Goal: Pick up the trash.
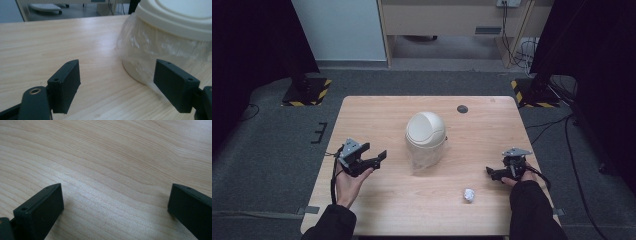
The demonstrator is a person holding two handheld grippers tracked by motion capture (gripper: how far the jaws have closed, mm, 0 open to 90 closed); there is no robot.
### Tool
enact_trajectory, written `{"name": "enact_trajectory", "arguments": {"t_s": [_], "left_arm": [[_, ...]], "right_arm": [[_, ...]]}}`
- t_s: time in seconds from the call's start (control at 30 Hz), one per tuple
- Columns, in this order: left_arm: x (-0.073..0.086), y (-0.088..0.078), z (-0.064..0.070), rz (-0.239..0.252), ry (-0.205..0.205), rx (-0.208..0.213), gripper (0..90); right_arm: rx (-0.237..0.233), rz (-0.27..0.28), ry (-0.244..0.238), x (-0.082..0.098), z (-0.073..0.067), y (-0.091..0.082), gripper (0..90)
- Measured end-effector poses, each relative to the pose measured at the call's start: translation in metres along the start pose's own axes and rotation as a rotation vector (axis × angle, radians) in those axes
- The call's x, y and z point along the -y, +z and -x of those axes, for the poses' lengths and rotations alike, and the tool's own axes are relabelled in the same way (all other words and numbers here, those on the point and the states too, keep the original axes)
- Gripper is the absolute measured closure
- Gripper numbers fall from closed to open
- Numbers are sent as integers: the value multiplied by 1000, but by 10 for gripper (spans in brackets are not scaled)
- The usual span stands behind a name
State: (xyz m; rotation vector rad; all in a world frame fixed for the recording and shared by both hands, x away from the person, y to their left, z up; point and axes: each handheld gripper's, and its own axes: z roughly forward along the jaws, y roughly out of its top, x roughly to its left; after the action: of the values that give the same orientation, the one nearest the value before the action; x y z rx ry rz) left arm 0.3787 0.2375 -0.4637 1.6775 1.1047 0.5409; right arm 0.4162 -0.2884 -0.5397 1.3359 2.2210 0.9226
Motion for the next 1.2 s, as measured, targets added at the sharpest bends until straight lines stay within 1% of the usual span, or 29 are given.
{"name": "enact_trajectory", "arguments": {"t_s": [0.03, 0.17, 0.23, 0.43, 0.7, 1.0, 1.07, 1.13, 1.2], "left_arm": [[-1, -1, 0, 14, -2, -2, 209], [-6, -2, 1, 24, -5, -4, 209], [-11, -1, 1, 38, -10, 2, 209], [-24, 0, 3, 74, -1, 12, 209], [-35, -1, 4, 110, -16, 21, 209], [-48, 4, 8, 133, -12, 38, 209], [-54, 7, 11, 135, -2, 47, 209], [-56, 8, 12, 136, 0, 51, 209], [-62, 13, 16, 137, 3, 60, 209]], "right_arm": [[0, 0, 0, 0, 0, 0, 4], [1, 0, 0, 0, 0, 0, 4], [0, 0, 0, 0, 0, 0, 4], [0, 0, 0, 0, 0, 0, 5], [1, -1, 3, 0, 0, 0, 5], [2, 0, 3, 0, -1, 0, 4], [2, 0, 3, 0, -1, 0, 5], [2, 0, 3, 0, -1, 0, 5], [1, -2, 3, 0, -1, 0, 5]]}}
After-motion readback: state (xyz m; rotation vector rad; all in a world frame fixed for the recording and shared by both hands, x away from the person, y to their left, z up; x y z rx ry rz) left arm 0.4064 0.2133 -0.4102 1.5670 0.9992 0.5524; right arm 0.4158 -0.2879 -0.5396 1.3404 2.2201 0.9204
